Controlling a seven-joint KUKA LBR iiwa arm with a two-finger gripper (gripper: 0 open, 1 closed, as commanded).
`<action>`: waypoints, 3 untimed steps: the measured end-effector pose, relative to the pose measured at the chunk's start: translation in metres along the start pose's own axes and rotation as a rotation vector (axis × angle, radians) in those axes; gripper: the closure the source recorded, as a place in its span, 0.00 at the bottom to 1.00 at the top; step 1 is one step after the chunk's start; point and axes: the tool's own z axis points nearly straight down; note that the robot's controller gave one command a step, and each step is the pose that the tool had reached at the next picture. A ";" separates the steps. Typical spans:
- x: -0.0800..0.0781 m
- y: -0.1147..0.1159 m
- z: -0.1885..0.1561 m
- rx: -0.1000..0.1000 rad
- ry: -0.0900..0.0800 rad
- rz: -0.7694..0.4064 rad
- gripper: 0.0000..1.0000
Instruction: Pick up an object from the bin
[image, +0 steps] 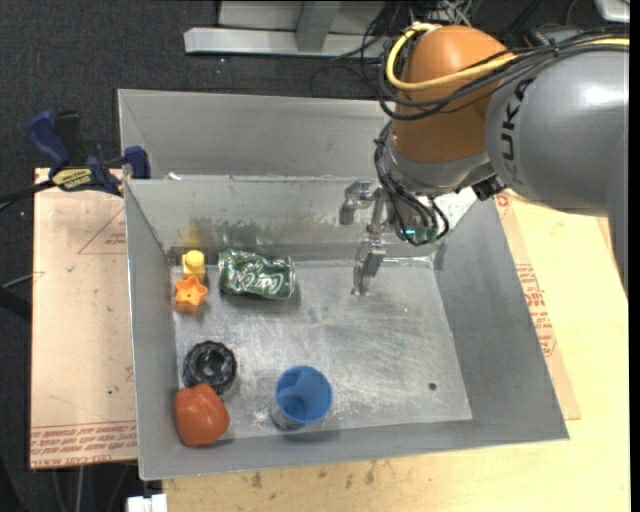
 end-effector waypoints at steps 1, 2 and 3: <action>-0.002 0.000 -0.005 0.000 -0.008 0.001 0.00; -0.007 0.021 0.035 0.000 -0.018 0.034 0.00; 0.015 0.025 0.059 0.000 0.005 0.074 0.00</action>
Offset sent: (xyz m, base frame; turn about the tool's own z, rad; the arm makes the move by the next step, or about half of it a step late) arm 0.0073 0.0554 -0.1058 0.0784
